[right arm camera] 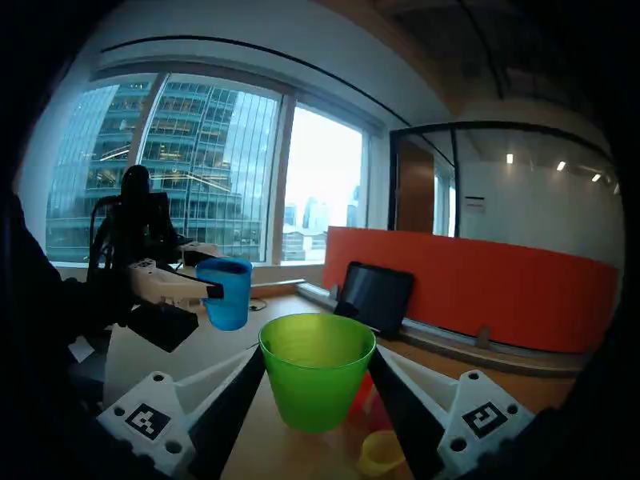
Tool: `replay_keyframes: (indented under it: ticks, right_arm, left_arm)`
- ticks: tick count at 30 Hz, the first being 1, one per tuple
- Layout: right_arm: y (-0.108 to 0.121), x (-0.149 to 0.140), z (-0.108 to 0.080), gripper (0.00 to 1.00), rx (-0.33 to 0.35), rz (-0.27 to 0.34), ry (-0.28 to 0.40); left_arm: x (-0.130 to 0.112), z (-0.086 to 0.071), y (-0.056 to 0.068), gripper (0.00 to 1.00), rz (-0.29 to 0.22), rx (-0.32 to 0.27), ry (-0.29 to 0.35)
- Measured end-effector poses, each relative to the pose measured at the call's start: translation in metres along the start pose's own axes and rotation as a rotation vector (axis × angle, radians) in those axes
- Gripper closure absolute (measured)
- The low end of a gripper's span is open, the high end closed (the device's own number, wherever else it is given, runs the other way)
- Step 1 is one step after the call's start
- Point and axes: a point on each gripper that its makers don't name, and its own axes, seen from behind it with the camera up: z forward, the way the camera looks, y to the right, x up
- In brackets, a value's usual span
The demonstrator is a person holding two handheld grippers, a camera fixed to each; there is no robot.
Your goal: Pour water
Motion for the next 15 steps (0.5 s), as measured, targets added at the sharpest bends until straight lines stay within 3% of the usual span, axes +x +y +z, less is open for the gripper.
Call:
replay_keyframes:
  ticks: [15]
  right_arm:
    - [-0.020,-0.007,0.012,0.09,0.052,-0.003,-0.002]
  left_arm:
    - [0.022,0.002,-0.004,0.12,0.134,0.030,0.007]
